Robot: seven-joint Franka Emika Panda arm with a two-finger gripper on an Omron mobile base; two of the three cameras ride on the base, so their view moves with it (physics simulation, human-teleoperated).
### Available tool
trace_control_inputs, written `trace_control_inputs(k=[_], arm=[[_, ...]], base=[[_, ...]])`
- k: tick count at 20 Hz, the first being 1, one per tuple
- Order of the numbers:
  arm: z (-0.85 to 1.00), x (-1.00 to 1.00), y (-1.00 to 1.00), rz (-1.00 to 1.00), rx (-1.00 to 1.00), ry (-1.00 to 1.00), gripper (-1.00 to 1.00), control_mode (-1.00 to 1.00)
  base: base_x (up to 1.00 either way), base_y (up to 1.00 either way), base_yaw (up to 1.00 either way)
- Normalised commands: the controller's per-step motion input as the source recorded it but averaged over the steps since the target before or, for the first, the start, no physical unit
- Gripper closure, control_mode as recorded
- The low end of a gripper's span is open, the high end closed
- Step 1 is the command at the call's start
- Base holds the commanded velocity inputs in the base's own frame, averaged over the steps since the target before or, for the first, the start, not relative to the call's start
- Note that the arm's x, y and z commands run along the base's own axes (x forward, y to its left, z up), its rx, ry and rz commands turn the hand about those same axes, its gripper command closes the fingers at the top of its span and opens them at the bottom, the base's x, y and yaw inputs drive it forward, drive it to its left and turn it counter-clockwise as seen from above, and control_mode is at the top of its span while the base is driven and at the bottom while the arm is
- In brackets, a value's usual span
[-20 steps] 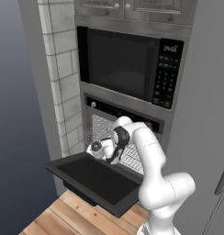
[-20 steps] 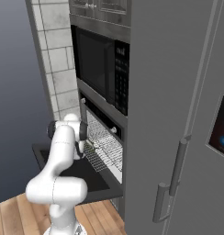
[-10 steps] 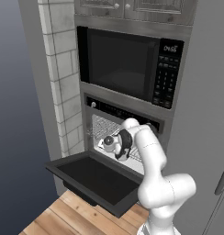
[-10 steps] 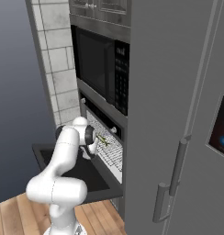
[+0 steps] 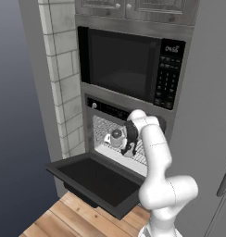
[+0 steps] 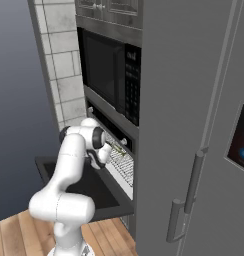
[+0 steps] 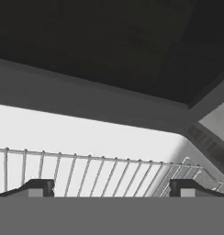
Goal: Place the fish on the top rack of the oven, and slide the tray back inside. Close the oven door.
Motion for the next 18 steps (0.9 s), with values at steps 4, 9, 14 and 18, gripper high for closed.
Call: trace_control_inputs(k=[4, 9, 14, 18], arm=[[0.38, -1.0, 0.42, 0.0, -0.02, -0.17, -1.0, -1.0], [0.14, -1.0, 0.63, 0.0, -0.07, -0.18, -1.0, -1.0], [0.29, -1.0, 0.5, 0.0, -0.04, -0.12, -1.0, -1.0], [0.98, -0.88, 0.2, -0.02, 0.0, -0.18, -1.0, -1.0]], base=[[0.0, 0.0, 0.0], [0.0, 0.0, 0.0], [0.0, 0.0, 0.0], [0.0, 0.0, 0.0]])
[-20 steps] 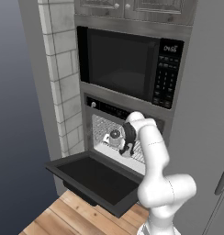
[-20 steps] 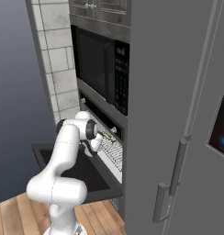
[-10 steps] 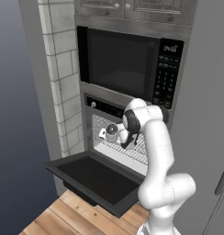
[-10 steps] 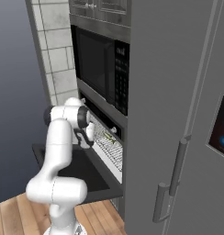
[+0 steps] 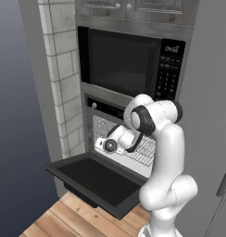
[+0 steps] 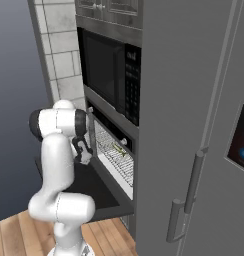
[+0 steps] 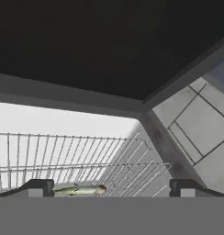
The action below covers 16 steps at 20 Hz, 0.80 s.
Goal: Place the fish on the top rack of the oven, and slide the tray back inside. Close the oven door.
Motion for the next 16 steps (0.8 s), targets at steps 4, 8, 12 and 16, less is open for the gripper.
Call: trace_control_inputs(k=[4, 8, 12, 16], arm=[[1.0, -0.68, 0.27, -0.03, 0.0, -0.14, -1.0, -1.0], [1.0, -0.43, 0.41, -0.02, 0.0, -0.07, -1.0, -1.0], [1.0, -0.19, 0.44, -0.03, -0.01, -0.04, -1.0, -1.0], [1.0, -0.2, 0.41, -0.08, -0.02, 0.0, -1.0, -1.0]], base=[[0.0, 0.0, 0.0], [0.0, 0.0, 0.0], [0.0, 0.0, 0.0], [0.0, 0.0, 0.0]])
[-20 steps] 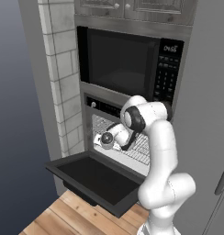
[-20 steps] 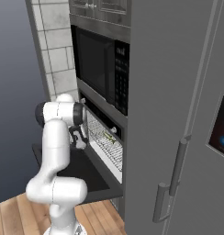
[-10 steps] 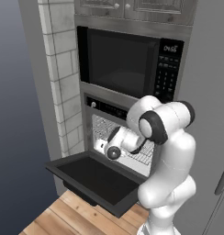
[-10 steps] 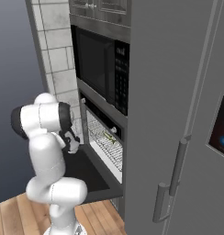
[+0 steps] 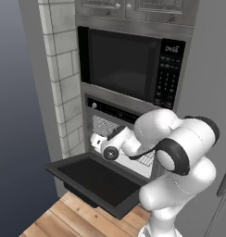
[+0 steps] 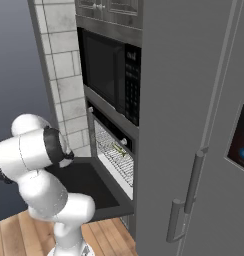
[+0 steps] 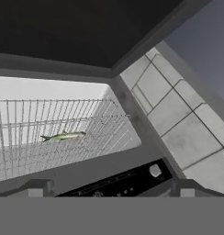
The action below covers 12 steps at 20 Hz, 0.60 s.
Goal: Place the fish on the top rack of the oven, and slide the tray back inside. Close the oven door.
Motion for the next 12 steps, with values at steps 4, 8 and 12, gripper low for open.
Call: trace_control_inputs(k=[4, 8, 12], arm=[[1.0, -0.33, 0.33, -0.1, -0.04, 0.0, -1.0, -1.0], [0.92, -0.41, 0.23, -0.14, -0.03, -0.01, -1.0, -1.0], [0.46, -0.82, 0.07, -0.21, -0.01, -0.04, -1.0, -1.0]], base=[[0.0, 0.0, 0.0], [0.0, 0.0, 0.0], [0.0, 0.0, 0.0]])
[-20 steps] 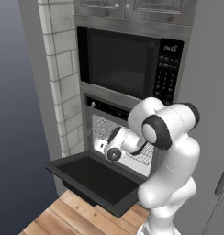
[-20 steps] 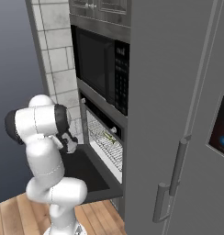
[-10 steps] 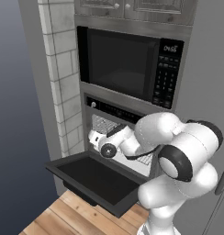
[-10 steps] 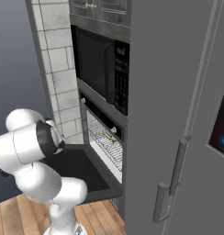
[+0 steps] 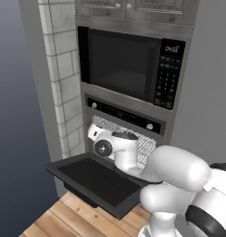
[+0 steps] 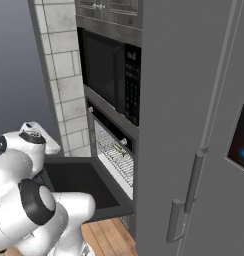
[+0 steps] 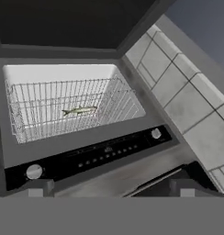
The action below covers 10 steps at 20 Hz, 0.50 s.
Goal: Place the fish on the top rack of the oven, and slide the tray back inside. Close the oven door.
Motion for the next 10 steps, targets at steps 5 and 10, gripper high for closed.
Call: trace_control_inputs(k=[5, 10], arm=[[0.28, -0.75, 0.0, -0.21, 0.0, -0.03, -1.0, -1.0], [0.36, -0.1, 0.21, -0.04, -0.03, 0.05, -1.0, -1.0]], base=[[0.0, 0.0, 0.0], [0.0, 0.0, 0.0]])
